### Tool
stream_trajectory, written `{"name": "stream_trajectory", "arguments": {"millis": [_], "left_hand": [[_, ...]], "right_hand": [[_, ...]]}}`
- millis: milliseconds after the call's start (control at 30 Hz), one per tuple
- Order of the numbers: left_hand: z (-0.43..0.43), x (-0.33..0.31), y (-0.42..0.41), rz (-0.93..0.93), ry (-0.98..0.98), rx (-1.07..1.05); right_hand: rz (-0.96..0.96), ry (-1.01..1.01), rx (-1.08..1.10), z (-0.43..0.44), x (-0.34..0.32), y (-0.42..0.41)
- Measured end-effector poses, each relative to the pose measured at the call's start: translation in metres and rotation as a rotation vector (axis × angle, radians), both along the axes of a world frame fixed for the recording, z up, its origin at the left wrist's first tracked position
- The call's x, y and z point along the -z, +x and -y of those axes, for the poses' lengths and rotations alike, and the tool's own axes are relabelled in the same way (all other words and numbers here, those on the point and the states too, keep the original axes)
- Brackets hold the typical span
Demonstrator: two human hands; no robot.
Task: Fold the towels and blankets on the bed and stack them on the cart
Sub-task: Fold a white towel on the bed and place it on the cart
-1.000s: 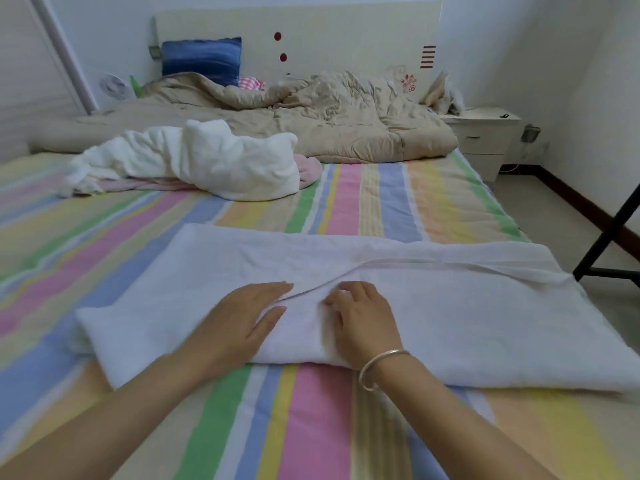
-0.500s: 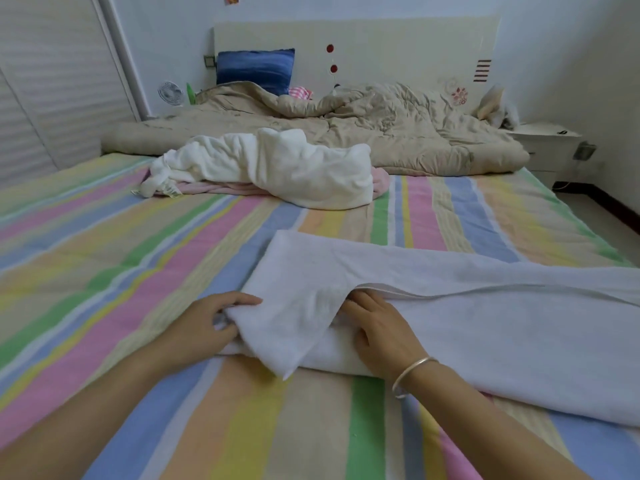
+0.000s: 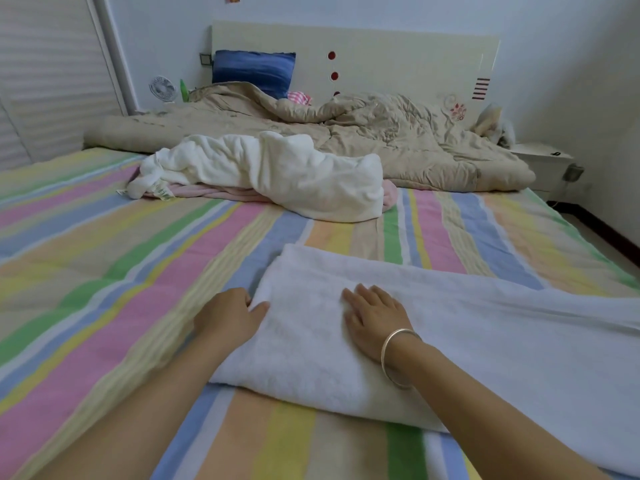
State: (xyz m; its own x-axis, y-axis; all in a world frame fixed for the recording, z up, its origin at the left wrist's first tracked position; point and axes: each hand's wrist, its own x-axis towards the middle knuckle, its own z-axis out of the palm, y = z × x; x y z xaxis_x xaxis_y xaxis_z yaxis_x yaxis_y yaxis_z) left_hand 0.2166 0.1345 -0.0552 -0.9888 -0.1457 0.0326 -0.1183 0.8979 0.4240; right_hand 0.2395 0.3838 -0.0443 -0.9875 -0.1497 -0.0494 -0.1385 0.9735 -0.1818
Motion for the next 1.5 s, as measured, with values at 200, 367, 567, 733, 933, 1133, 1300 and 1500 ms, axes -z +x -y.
{"name": "stream_trajectory", "arguments": {"millis": [200, 367, 567, 733, 933, 1133, 1300, 1500], "left_hand": [[-0.009, -0.014, -0.024, -0.029, 0.058, 0.030], [-0.017, -0.013, -0.040, 0.024, -0.081, 0.071], [-0.073, -0.024, -0.019, -0.237, -0.446, 0.015], [-0.165, -0.033, 0.020, -0.345, -0.244, 0.341], [-0.290, -0.015, 0.059, -0.228, -0.113, 0.642], [-0.391, -0.002, 0.082, -0.174, -0.094, 0.840], [-0.457, 0.001, 0.081, -0.074, -0.129, 0.860], [-0.482, 0.016, 0.067, -0.068, -0.287, 0.842]], "right_hand": [[-0.203, 0.053, 0.118, -0.034, -0.012, -0.027], [-0.115, 0.293, 0.193, -0.072, -0.021, -0.044], [-0.154, 0.061, 0.228, -0.069, -0.027, -0.054], [0.027, -0.027, 0.221, -0.075, -0.015, -0.007], [0.162, 0.070, 0.234, -0.204, 0.000, 0.084], [0.133, 0.204, 0.568, -0.409, -0.002, 0.083], [0.055, -0.023, 0.895, -0.501, -0.004, 0.080], [-0.137, -0.112, 0.866, -0.516, -0.011, 0.118]]}}
